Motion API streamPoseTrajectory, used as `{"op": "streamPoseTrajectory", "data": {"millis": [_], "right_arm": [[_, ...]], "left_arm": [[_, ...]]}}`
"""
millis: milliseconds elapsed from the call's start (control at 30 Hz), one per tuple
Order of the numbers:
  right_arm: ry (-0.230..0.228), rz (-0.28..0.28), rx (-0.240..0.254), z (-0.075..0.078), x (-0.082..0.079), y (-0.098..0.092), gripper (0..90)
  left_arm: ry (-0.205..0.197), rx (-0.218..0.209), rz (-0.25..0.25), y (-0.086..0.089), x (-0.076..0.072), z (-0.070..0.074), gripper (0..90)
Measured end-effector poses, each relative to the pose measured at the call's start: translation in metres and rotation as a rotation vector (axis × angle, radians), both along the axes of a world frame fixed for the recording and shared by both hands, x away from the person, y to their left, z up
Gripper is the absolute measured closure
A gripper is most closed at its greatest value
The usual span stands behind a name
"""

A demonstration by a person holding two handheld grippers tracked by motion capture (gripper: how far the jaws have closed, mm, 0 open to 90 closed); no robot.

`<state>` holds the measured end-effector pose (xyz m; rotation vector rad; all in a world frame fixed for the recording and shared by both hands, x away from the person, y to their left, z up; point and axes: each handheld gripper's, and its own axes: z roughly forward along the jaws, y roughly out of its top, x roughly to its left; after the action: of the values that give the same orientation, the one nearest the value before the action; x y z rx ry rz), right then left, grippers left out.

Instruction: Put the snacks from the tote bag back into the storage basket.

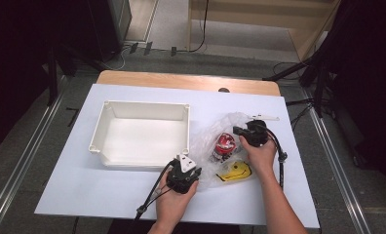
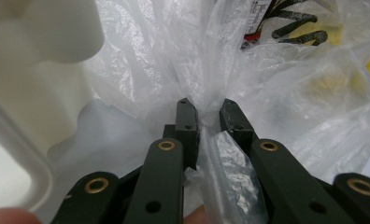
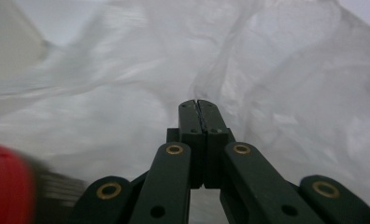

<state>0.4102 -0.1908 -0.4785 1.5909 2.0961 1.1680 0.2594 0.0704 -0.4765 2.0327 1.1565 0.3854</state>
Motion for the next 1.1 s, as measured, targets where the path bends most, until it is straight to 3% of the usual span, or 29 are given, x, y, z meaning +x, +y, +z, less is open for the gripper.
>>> {"op": "streamPoseTrajectory", "data": {"millis": [33,133,233,300,400,433,500,533,600,800,900,967,1000,1100], "right_arm": [[0.000,0.000,0.000,0.000,0.000,0.000,90.0],[0.008,-0.079,-0.009,-0.007,0.001,-0.013,90.0],[0.009,-0.118,-0.023,-0.006,0.001,-0.020,90.0],[0.005,-0.113,-0.002,-0.003,-0.001,-0.021,89.9],[-0.037,-0.028,0.094,0.007,-0.009,-0.021,78.0],[-0.037,-0.028,0.094,0.007,-0.009,-0.021,78.0],[-0.113,0.020,0.073,0.021,-0.023,-0.017,73.5],[-0.113,0.020,0.073,0.021,-0.023,-0.017,73.5],[-0.180,0.026,0.083,0.035,-0.037,-0.016,69.4],[-0.288,0.028,0.115,0.059,-0.053,-0.018,58.2],[-0.293,0.025,0.143,0.064,-0.050,-0.018,55.4],[-0.295,0.025,0.137,0.065,-0.047,-0.017,54.6],[-0.285,0.028,0.104,0.065,-0.041,-0.014,51.7],[-0.224,0.052,0.086,0.058,-0.027,-0.007,50.0]], "left_arm": [[0.000,0.000,0.000,0.000,0.000,0.000,81.3],[-0.004,0.006,-0.001,0.003,-0.004,0.000,81.9],[-0.010,0.005,-0.002,0.004,-0.005,0.000,81.4],[-0.025,-0.008,-0.022,0.003,-0.007,0.001,73.9],[-0.062,-0.028,-0.039,0.003,-0.014,0.005,58.4],[-0.062,-0.028,-0.039,0.003,-0.014,0.005,54.5],[-0.097,-0.051,-0.053,0.004,-0.019,0.012,49.9],[-0.097,-0.051,-0.053,0.004,-0.019,0.012,48.2],[-0.139,-0.077,-0.054,0.003,-0.024,0.020,45.7],[-0.205,-0.107,-0.043,0.002,-0.027,0.034,42.1],[-0.238,-0.147,-0.006,-0.001,-0.023,0.040,42.0],[-0.245,-0.139,-0.003,-0.003,-0.021,0.041,42.0],[-0.242,-0.119,-0.006,-0.009,-0.016,0.042,42.0],[-0.242,-0.092,0.007,-0.013,-0.013,0.042,42.0]]}}
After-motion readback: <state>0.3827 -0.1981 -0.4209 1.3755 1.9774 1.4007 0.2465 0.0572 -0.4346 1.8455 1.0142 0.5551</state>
